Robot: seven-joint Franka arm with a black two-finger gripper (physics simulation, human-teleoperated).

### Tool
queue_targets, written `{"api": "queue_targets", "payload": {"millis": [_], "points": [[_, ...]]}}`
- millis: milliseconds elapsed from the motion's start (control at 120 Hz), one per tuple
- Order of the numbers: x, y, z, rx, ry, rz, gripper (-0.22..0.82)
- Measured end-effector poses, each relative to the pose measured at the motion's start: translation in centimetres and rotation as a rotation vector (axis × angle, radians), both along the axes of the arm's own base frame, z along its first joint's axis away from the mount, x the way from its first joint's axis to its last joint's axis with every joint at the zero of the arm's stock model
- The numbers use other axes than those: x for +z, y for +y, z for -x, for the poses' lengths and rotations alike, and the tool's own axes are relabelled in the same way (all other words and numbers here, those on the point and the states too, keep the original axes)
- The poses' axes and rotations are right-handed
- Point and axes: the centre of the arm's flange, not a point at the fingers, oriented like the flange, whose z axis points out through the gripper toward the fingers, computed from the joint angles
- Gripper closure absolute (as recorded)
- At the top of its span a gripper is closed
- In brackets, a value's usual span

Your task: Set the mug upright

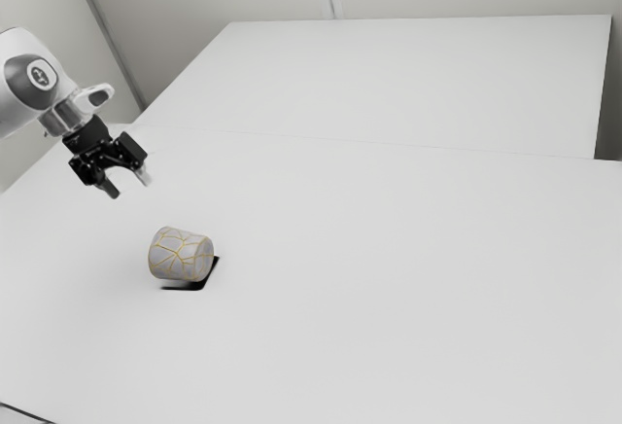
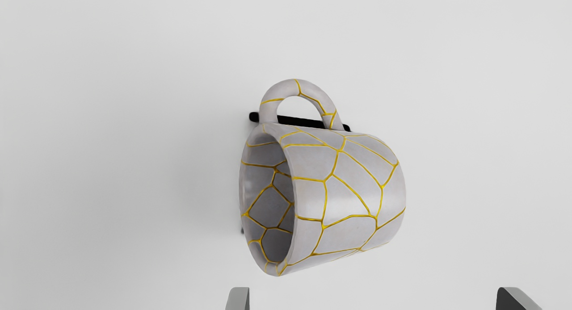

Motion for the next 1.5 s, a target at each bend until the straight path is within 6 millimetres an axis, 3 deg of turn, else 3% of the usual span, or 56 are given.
{"api": "queue_targets", "payload": {"millis": [242, 675, 1200, 1325, 1500], "points": [[-4.5, 1.5, -0.7, -0.093, -0.032, 0.087, 0.0], [-11.0, 5.0, 0.9, -0.152, -0.084, 0.268, 0.0], [-16.0, 2.8, 1.6, -0.153, -0.119, 0.558, 0.0], [-16.7, 2.2, 1.9, -0.137, -0.118, 0.618, 0.08], [-17.5, 1.8, 2.3, -0.129, -0.108, 0.665, 0.41]]}}
